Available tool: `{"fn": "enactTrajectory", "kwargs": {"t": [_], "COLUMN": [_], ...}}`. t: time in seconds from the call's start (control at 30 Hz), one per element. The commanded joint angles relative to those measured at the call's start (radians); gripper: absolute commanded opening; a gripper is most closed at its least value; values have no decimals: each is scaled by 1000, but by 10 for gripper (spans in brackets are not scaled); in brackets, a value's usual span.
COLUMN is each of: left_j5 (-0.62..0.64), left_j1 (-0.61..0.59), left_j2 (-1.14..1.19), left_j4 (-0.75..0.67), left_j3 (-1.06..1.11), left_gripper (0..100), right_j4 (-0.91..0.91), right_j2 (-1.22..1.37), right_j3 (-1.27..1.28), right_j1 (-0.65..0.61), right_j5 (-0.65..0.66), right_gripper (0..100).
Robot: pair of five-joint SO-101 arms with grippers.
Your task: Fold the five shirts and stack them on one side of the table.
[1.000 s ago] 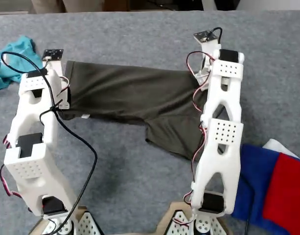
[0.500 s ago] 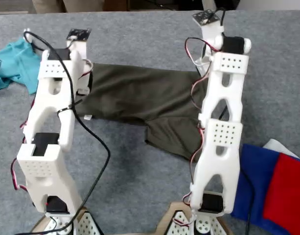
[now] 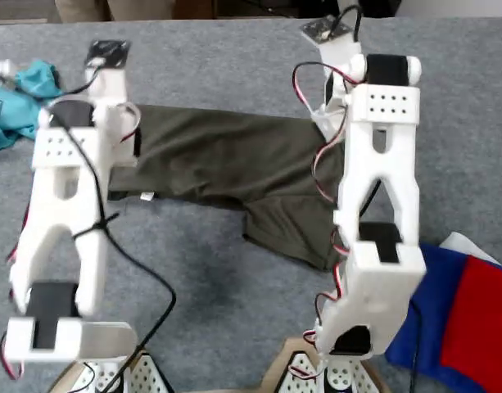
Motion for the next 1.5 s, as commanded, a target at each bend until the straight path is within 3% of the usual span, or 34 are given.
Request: {"fn": "enactTrajectory", "kwargs": {"t": [0.0, 0.1, 0.3, 0.53, 0.67, 0.9, 1.07, 1.47], "left_j5": [9, 9, 9, 9, 5, 9, 9, 9], "left_j1": [-55, -89, -121, -180, -207, -299, -336, -333], "left_j2": [-142, -156, -54, 35, 67, 111, 124, 125], "left_j4": [-149, -190, -227, -287, -373, -528, -535, -539], "left_j3": [213, 278, 276, 310, 387, 494, 497, 494], "left_gripper": [20, 20, 21, 21, 21, 21, 21, 21], "right_j4": [-86, -180, -382, -548, -597, -695, -733, -654], "right_j2": [-196, -358, -654, -820, -819, -693, -519, -406], "right_j3": [243, 498, 1046, 1409, 1477, 1488, 1446, 1345], "right_j1": [-15, -39, -74, -113, -188, -285, -277, -277], "right_j5": [11, 17, 149, 316, 327, 288, 285, 361], "right_gripper": [5, 5, 9, 48, 118, 127, 127, 128]}}
